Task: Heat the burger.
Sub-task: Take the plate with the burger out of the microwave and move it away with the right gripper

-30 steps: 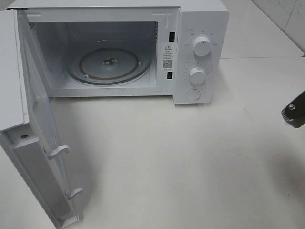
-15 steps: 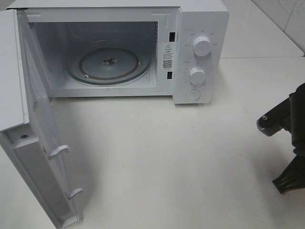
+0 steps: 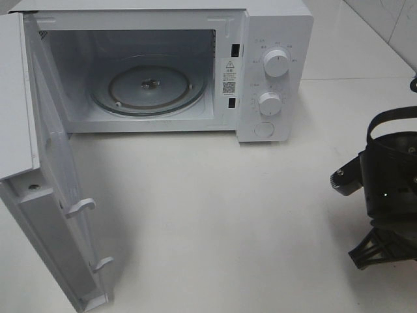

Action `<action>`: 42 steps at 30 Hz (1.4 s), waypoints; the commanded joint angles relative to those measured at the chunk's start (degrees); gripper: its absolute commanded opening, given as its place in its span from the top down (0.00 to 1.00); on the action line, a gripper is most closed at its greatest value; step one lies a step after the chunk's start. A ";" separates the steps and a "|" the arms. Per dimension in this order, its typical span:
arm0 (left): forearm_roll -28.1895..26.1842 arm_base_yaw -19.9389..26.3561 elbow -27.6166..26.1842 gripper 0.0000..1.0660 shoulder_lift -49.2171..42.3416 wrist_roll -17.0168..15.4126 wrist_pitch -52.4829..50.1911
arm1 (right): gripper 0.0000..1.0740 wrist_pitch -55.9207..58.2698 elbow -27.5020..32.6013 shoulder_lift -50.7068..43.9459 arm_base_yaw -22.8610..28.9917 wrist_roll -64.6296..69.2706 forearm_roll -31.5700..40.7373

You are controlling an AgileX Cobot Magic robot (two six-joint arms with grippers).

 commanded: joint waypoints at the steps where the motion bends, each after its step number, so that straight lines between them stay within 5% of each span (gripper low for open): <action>1: 0.11 0.11 0.23 0.06 -1.26 0.00 -0.29 | 0.98 2.69 -0.29 1.38 -0.52 2.01 -3.95; 12: 0.11 0.11 0.23 0.06 -1.26 0.00 -0.29 | 0.97 -3.78 -0.29 5.79 -5.67 3.27 -4.70; 34: 0.11 0.11 0.23 0.06 -1.26 0.00 -0.29 | 0.96 -7.68 -0.40 14.67 -5.84 8.77 -8.65; 42: 0.11 0.11 0.23 0.06 -1.26 0.00 -0.29 | 0.82 -8.54 -0.74 14.44 -5.67 8.08 -7.62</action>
